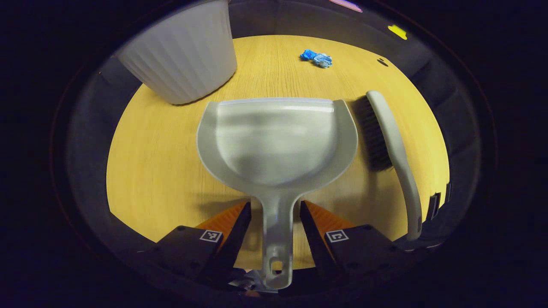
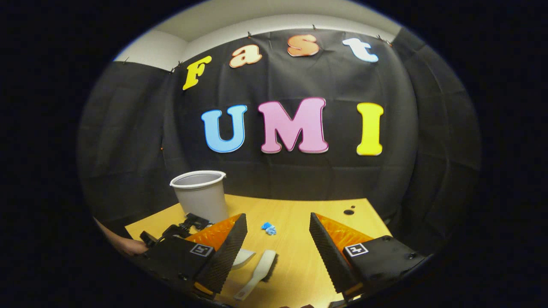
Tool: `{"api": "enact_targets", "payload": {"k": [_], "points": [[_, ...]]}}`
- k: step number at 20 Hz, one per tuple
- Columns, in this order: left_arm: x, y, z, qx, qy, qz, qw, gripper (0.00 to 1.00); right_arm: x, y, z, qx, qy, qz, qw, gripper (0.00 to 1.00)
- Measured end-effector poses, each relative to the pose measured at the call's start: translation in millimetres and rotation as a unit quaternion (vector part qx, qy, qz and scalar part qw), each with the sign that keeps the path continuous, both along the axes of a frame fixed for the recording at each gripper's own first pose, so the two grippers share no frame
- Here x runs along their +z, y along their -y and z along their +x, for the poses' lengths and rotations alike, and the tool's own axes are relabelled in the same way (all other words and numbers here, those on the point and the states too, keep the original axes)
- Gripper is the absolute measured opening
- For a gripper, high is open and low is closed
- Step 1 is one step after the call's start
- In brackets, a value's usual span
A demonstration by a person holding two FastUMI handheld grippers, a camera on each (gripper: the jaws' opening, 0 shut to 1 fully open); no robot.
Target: Pick up the small broom and dustpan from the desktop, sweep the trash into the dustpan with the broom, and then empty the trash into the garbage bin.
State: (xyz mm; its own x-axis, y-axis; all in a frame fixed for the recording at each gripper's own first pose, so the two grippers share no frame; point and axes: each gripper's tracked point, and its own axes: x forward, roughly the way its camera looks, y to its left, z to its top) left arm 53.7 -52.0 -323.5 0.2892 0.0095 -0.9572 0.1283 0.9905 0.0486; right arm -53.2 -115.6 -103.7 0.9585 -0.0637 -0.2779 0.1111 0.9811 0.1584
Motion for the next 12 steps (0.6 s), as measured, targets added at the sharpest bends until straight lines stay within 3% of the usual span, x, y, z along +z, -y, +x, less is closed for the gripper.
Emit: {"api": "enact_targets", "payload": {"k": [1,3,7,8,12], "points": [[1.9,4.0,3.1,0.011,-0.009,-0.007,1.000,0.71,-5.2,2.6,-1.3,0.000,-0.010,0.014,1.000,0.95],[-1.7,10.1,9.9,0.030,-0.032,-0.013,0.999,0.53,-17.8,8.3,-0.9,-0.003,-0.032,0.038,0.999,0.95],[-7.8,6.7,12.8,0.025,-0.054,0.005,0.998,0.41,-42.7,14.4,-1.1,-0.022,-0.085,0.055,0.995,0.95],[-7.1,7.9,13.2,0.028,-0.055,0.003,0.998,0.31,-47.9,12.6,1.0,-0.029,-0.099,0.057,0.993,0.95],[-7.0,3.3,10.0,0.004,-0.059,-0.005,0.998,0.29,-59.0,-18.2,6.8,-0.028,-0.143,0.044,0.988,0.95]]}}
